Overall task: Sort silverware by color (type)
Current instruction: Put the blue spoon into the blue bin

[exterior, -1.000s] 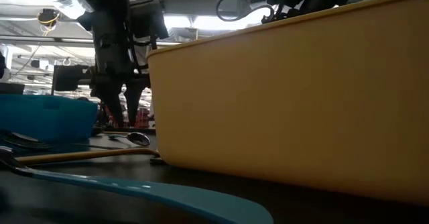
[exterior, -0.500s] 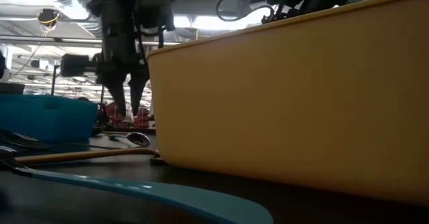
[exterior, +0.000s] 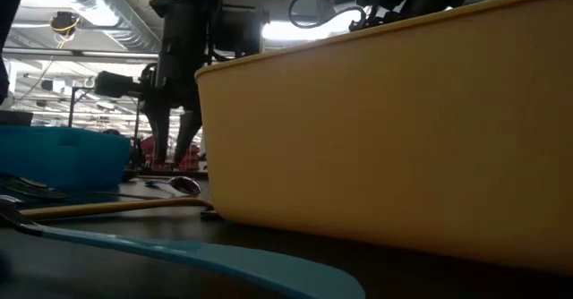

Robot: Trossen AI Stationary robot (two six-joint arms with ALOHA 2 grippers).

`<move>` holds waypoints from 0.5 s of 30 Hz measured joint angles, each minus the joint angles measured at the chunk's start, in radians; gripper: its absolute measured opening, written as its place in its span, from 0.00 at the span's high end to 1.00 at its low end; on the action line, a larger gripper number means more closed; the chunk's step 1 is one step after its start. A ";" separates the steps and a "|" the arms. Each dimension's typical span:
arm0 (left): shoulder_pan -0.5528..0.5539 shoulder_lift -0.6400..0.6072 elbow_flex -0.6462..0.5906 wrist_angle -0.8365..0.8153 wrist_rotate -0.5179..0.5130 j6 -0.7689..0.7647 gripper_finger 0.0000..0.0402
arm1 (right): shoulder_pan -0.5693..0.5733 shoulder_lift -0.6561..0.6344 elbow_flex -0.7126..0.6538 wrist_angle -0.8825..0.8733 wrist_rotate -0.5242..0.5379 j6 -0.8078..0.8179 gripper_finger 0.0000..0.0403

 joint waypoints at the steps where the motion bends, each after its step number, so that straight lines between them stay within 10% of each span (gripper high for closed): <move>1: 0.000 0.003 0.001 0.004 -0.003 0.000 0.82 | 0.000 0.000 0.000 0.000 0.000 0.000 0.82; 15: -0.024 0.058 0.000 0.031 -0.050 -0.001 0.82 | 0.000 0.000 0.000 0.000 0.000 0.000 0.82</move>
